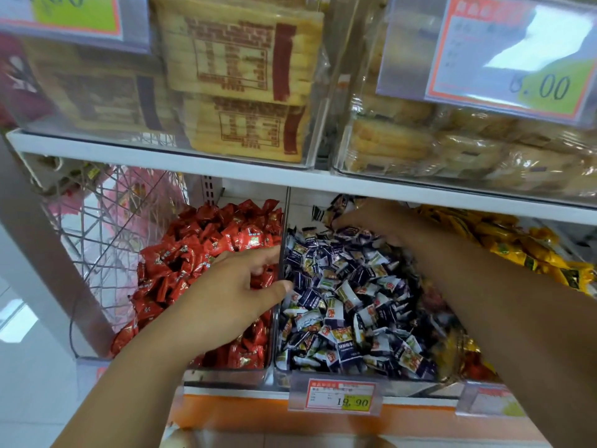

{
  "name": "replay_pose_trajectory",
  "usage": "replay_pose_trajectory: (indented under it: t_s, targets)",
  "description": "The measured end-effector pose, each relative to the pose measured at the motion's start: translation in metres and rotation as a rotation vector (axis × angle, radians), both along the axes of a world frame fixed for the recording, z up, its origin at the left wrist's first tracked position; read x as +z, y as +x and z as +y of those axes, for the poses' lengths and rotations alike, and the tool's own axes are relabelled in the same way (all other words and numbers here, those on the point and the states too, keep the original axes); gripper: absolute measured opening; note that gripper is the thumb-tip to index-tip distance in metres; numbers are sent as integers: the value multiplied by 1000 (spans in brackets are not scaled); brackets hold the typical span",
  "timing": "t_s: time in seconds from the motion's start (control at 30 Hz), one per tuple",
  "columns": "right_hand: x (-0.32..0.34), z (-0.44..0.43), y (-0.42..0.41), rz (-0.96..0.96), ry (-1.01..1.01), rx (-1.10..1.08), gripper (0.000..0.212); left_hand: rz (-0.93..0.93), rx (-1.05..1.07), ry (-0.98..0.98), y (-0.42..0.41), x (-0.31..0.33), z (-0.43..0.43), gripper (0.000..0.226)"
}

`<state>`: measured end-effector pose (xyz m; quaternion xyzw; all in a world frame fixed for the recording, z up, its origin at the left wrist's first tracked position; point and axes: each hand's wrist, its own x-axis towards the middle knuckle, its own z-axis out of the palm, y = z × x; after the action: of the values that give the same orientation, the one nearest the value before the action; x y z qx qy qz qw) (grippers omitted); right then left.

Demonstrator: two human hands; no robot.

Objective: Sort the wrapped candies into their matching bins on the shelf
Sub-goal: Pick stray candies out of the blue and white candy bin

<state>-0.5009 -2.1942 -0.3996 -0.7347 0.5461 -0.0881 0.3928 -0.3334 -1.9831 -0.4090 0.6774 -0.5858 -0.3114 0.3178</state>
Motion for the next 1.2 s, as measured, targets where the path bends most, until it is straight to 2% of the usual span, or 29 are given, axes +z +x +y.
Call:
replay_pose_trajectory:
  t_s: [0.07, 0.2, 0.27, 0.37, 0.4, 0.47, 0.53, 0.6, 0.67, 0.77, 0.87, 0.97, 1.07, 1.2]
  targets:
    - [10, 5, 2, 12, 87, 44, 55, -6, -1, 4, 0, 1, 0, 39]
    - [15, 16, 19, -2, 129, 115, 48, -20, 0, 10, -1, 3, 1, 41]
    - [15, 18, 26, -6, 180, 140, 51, -15, -4, 3, -2, 3, 1, 43]
    - [18, 15, 26, 18, 385, 254, 70, -6, -16, 8, 0, 2, 1, 40]
    - [16, 10, 25, 37, 366, 231, 69, -1, -16, 11, 1, 1, 0, 40]
    - [7, -2, 24, 101, 192, 172, 52, 4, -3, 12, 1, 0, 0, 39]
    - [-9, -8, 23, 244, 68, 197, 38, -9, 0, 7, 2, -2, 0, 42]
    - [-21, -7, 23, 456, 37, 290, 50, -11, 2, 9, 2, -3, -1, 40]
    - [-29, -6, 26, 541, 41, 367, 71, -13, 12, 7, 3, -4, -1, 39]
    - [-42, 0, 30, 500, -5, 389, 82, -29, 31, 6, 3, -5, -1, 48]
    - [-60, 10, 29, 445, -169, 387, 80, -41, 36, 0, -1, -2, 0, 47]
    - [-65, 12, 31, 479, -307, 439, 78, -23, 31, -7, -2, -2, 0, 43]
    - [-70, 9, 35, 509, -426, 413, 70, 1, 24, -4, -3, 0, 0, 39]
    - [-76, 4, 36, 420, -401, 337, 55, 17, 27, 15, -1, 1, 0, 39]
